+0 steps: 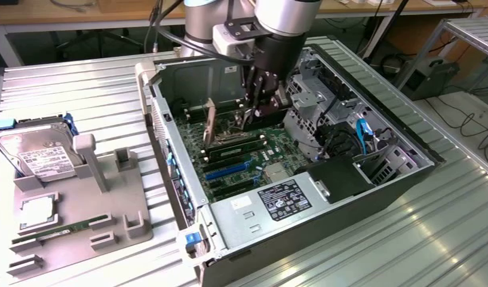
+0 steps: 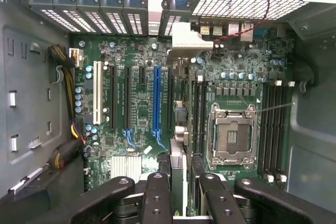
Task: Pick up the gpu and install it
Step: 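Insert the gpu into the slot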
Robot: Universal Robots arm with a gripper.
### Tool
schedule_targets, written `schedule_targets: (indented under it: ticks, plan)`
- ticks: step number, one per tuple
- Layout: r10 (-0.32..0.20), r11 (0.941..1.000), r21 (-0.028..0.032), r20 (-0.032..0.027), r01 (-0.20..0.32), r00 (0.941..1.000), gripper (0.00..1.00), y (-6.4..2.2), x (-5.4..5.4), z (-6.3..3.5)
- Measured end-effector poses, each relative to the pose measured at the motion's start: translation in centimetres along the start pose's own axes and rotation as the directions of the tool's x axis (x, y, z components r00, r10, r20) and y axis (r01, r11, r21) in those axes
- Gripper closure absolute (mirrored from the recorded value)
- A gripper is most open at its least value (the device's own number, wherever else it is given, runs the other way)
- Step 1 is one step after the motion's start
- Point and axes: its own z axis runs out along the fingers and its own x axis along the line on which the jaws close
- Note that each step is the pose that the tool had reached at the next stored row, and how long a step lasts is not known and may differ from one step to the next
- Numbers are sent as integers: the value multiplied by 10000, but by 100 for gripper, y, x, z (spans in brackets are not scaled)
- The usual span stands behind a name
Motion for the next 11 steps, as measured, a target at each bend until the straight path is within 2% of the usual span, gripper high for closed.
schedule_targets:
  ticks: [6, 11]
  plan:
    - [258, 9997, 16, -80, -258, 9996, 74, 18, 4, 66]
    - [284, 9996, 18, -141, -284, 9995, 74, 72, 10, 108]
